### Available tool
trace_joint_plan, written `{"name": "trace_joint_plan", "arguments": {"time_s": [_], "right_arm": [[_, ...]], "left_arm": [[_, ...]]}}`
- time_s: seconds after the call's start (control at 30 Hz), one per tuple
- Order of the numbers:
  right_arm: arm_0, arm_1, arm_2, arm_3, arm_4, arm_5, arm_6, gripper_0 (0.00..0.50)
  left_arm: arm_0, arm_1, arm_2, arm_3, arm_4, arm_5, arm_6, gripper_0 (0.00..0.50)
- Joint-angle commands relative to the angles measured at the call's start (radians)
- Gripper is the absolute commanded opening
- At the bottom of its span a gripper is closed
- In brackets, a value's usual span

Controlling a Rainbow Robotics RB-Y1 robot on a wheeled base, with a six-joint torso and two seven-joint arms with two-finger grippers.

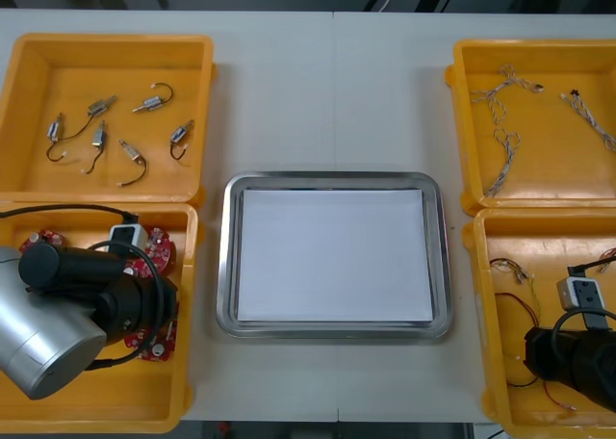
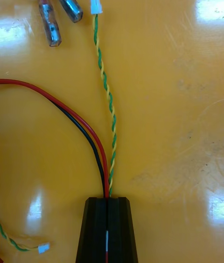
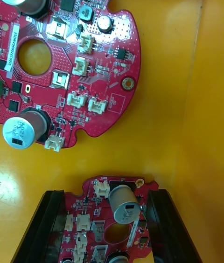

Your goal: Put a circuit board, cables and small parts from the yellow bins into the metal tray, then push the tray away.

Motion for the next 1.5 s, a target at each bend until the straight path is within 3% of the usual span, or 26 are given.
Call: {"name": "trace_joint_plan", "arguments": {"time_s": [0.03, 0.13, 0.43, 0.6, 0.67, 0.7, 0.8, 0.97, 1.1, 1.17, 1.2, 1.23, 1.5], "right_arm": [[0.021, -0.045, -0.056, 0.008, -0.013, 0.052, -0.006, 0.000], [-0.004, -0.072, -0.096, -0.026, -0.033, 0.121, -0.004, 0.000], [-0.152, -0.178, -0.257, -0.077, -0.254, 0.346, -0.004, 0.000], [-0.251, -0.216, -0.310, -0.090, -0.334, 0.467, -0.003, 0.000], [-0.275, -0.232, -0.330, -0.103, -0.359, 0.512, -0.003, 0.000], [-0.291, -0.243, -0.346, -0.113, -0.377, 0.543, -0.003, 0.000], [-0.314, -0.278, -0.378, -0.140, -0.421, 0.595, -0.012, 0.000], [-0.320, -0.376, -0.424, -0.163, -0.507, 0.616, -0.023, 0.000], [-0.320, -0.480, -0.458, -0.164, -0.616, 0.616, -0.032, 0.000], [-0.326, -0.513, -0.465, -0.166, -0.661, 0.615, -0.032, 0.000], [-0.334, -0.532, -0.465, -0.166, -0.685, 0.612, -0.032, 0.000], [-0.343, -0.549, -0.464, -0.169, -0.710, 0.607, -0.032, 0.000], [-0.458, -0.646, -0.363, -0.206, -0.794, 0.578, -0.027, 0.000]], "left_arm": [[-0.019, 0.034, -0.031, -0.005, -0.020, -0.013, 0.042, 0.500], [-0.019, 0.035, -0.032, -0.005, -0.022, -0.013, 0.042, 0.500], [-0.019, 0.043, -0.035, 0.000, -0.025, -0.013, 0.041, 0.500], [-0.019, 0.045, -0.035, 0.001, -0.028, -0.013, 0.041, 0.500], [-0.019, 0.045, -0.035, 0.001, -0.028, -0.013, 0.041, 0.454], [-0.019, 0.045, -0.037, 0.001, -0.029, -0.013, 0.041, 0.370], [-0.019, 0.045, -0.035, 0.001, -0.029, -0.014, 0.041, 0.235], [-0.021, 0.045, -0.035, 0.001, -0.031, -0.017, 0.042, 0.191], [-0.021, 0.045, -0.035, 0.001, -0.032, -0.017, 0.042, 0.156], [-0.021, 0.045, -0.035, 0.001, -0.034, -0.017, 0.041, 0.100], [-0.019, 0.045, -0.035, 0.001, -0.034, -0.017, 0.039, 0.015], [-0.019, 0.045, -0.035, 0.001, -0.034, -0.017, 0.039, 0.000], [-0.018, 0.049, -0.035, 0.001, -0.032, -0.017, 0.036, 0.000]]}}
